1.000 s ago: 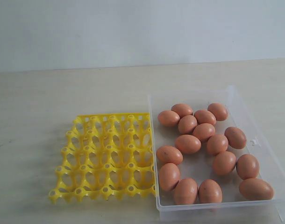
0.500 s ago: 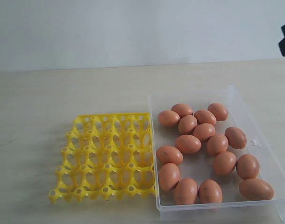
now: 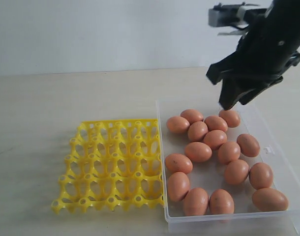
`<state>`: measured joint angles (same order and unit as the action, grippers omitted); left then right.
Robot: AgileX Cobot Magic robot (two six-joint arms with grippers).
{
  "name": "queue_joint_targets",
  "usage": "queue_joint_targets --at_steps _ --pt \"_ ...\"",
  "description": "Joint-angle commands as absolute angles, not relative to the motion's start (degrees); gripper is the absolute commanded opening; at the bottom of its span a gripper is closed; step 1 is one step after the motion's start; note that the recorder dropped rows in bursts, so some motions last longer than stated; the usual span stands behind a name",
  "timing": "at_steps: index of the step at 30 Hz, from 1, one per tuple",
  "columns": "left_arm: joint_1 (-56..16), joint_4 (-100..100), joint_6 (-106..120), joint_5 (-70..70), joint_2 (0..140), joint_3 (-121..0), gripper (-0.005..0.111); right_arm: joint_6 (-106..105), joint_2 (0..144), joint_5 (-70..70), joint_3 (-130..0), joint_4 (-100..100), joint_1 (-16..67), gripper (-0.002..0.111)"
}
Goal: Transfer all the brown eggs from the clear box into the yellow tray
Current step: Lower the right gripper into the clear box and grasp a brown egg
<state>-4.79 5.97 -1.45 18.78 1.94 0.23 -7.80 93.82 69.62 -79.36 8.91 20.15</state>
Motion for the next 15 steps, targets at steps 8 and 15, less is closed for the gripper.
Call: queue_joint_targets --at_steps 8,15 --pt "-5.19 5.59 -1.70 18.09 2.08 0.00 0.000 -6.18 99.22 64.63 -79.31 4.60 28.03 0.059" --pt "-5.19 5.59 -1.70 18.09 2.08 0.00 0.000 -4.70 99.48 57.24 -76.27 4.94 28.65 0.044"
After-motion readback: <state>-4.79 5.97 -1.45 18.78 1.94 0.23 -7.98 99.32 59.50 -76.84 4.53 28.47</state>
